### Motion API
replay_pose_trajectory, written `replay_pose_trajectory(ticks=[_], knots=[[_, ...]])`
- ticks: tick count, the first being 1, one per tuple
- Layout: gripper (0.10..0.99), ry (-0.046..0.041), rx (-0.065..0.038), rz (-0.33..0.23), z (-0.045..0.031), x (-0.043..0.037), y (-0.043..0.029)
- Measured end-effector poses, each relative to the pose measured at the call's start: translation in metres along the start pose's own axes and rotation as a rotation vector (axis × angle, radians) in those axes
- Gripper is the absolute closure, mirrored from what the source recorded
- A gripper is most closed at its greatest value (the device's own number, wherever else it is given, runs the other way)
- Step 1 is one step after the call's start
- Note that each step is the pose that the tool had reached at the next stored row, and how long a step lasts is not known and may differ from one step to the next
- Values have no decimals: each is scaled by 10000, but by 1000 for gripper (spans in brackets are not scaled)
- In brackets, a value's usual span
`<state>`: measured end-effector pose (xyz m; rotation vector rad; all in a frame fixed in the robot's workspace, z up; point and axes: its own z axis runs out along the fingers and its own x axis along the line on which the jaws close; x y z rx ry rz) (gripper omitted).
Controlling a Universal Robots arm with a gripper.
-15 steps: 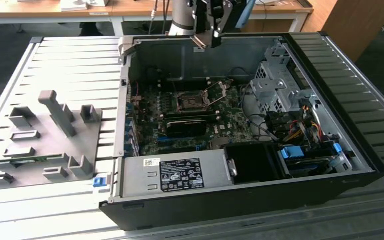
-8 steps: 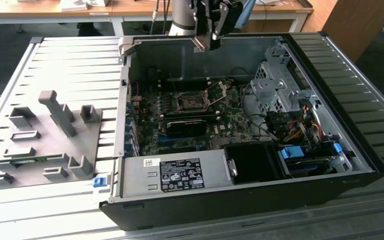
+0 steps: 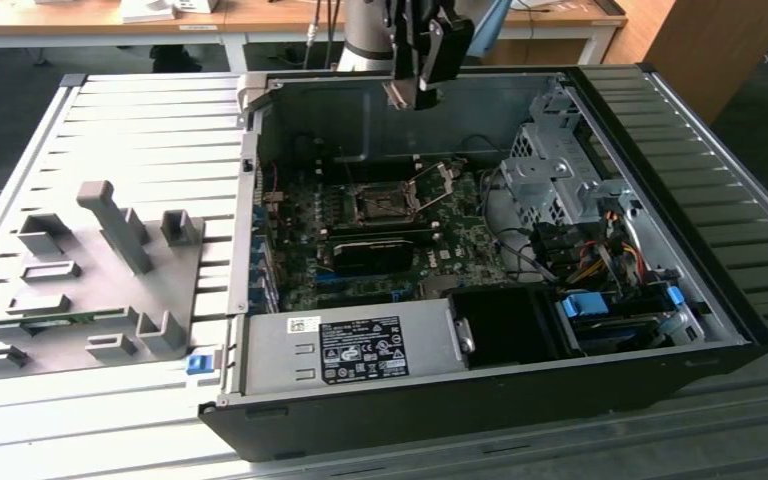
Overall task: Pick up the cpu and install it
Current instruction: 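Place the cpu into insertion slot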
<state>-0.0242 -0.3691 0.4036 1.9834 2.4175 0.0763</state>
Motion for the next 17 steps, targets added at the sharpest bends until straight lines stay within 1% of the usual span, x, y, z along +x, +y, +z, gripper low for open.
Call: replay_pose_trajectory(ticks=[13, 17], knots=[[557, -68, 8, 1368, 112, 30, -9], [557, -59, 9, 1416, 185, 69, -4]])
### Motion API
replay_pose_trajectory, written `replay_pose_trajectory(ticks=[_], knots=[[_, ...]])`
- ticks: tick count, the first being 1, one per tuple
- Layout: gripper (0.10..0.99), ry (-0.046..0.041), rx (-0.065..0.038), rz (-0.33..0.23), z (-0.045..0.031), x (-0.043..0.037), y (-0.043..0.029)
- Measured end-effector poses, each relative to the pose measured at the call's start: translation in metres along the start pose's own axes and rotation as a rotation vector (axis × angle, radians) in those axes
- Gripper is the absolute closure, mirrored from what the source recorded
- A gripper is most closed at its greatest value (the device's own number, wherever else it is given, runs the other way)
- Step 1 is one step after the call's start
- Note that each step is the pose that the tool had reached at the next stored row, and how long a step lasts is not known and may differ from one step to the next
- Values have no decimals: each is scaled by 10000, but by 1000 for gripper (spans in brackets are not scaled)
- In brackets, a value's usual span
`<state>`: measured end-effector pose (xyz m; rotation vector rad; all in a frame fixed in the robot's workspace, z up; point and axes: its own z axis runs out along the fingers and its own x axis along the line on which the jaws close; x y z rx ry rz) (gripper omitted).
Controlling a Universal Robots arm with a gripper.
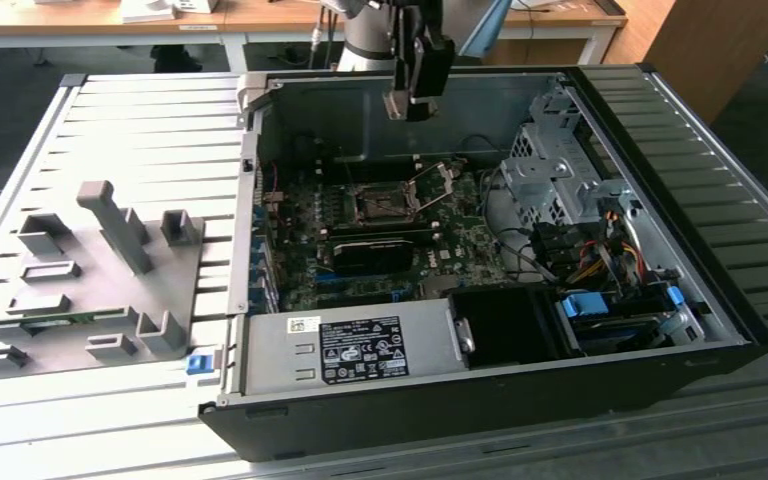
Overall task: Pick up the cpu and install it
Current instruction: 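Place the cpu into insertion slot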
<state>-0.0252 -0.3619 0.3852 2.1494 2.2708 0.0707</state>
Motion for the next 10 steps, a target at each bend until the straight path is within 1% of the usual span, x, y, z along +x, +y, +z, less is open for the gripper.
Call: replay_pose_trajectory(ticks=[7, 10], knots=[[557, 5, 2, -24, 123, 31, -6], [557, -19, 2, -26, 173, 91, -4]])
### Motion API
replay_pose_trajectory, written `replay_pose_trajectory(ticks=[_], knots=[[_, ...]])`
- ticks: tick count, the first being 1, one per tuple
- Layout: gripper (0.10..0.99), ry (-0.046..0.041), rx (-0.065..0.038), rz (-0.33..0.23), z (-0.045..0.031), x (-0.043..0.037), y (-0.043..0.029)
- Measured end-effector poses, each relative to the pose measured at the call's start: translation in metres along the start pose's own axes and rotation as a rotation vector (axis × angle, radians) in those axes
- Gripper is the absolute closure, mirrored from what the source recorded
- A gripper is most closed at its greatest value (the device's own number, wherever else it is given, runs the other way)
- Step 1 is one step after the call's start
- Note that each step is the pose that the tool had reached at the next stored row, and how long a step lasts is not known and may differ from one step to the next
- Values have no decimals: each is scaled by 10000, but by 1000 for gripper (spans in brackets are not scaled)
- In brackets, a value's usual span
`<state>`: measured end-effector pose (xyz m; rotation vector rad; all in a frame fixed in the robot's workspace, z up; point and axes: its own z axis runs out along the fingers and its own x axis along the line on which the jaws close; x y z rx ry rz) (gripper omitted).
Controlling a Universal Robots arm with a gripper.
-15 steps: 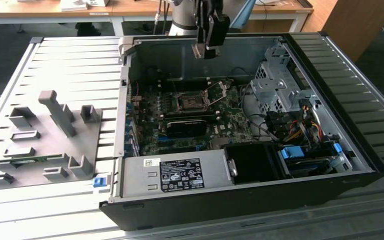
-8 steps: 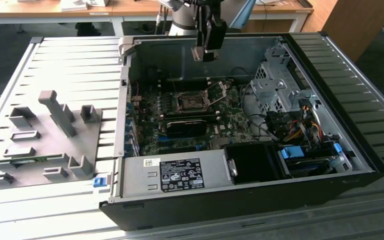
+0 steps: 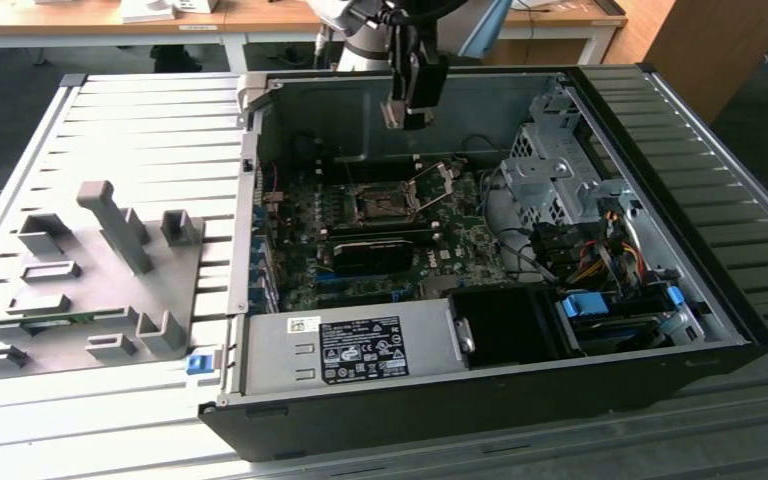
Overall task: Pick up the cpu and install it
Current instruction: 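Place the cpu into insertion slot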
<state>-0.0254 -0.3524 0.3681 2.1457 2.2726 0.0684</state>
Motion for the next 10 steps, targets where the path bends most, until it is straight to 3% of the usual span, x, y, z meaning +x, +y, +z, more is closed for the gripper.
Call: replay_pose_trajectory(ticks=[4, 10], knots=[[557, -50, 2, 48, 75, 85, 2], [557, -77, -1, 282, 184, 130, -20]])
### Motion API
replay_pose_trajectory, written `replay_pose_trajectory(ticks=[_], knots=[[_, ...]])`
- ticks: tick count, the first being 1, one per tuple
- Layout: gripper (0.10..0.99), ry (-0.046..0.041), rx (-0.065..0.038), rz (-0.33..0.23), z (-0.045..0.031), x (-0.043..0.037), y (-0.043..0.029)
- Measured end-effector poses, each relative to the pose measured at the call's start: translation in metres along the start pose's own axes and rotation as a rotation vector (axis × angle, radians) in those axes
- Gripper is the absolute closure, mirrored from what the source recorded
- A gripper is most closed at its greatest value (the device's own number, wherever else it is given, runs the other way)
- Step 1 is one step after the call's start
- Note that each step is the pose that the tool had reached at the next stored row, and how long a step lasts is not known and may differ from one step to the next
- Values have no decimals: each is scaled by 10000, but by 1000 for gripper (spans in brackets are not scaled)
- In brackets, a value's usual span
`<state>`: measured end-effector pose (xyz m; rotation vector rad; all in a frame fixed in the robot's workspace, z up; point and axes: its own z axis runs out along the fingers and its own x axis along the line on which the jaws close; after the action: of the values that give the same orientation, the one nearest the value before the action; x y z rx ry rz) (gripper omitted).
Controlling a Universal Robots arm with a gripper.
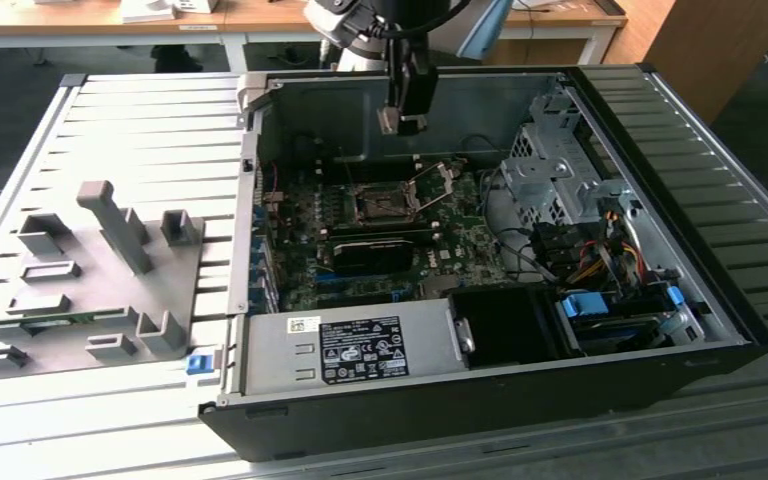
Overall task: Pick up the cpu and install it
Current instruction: 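Place the cpu into insertion slot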
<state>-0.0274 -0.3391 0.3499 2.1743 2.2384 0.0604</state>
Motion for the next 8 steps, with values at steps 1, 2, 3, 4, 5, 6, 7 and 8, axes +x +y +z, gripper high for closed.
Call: replay_pose_trajectory(ticks=[1, 2, 3, 4, 5, 6, 7, 8], knots=[[557, -3, 0, 77, 19, 9, -1], [557, -5, 0, 102, 36, 18, -1], [557, -4, -1, 103, 55, 23, -3], [557, -2, -3, 103, 74, 27, -4], [557, -2, -3, 101, 92, 29, -7], [557, -3, -2, 79, 109, 29, -12], [557, 0, -1, 22, 127, 30, -15], [557, 2, 0, -43, 146, 31, -17]])
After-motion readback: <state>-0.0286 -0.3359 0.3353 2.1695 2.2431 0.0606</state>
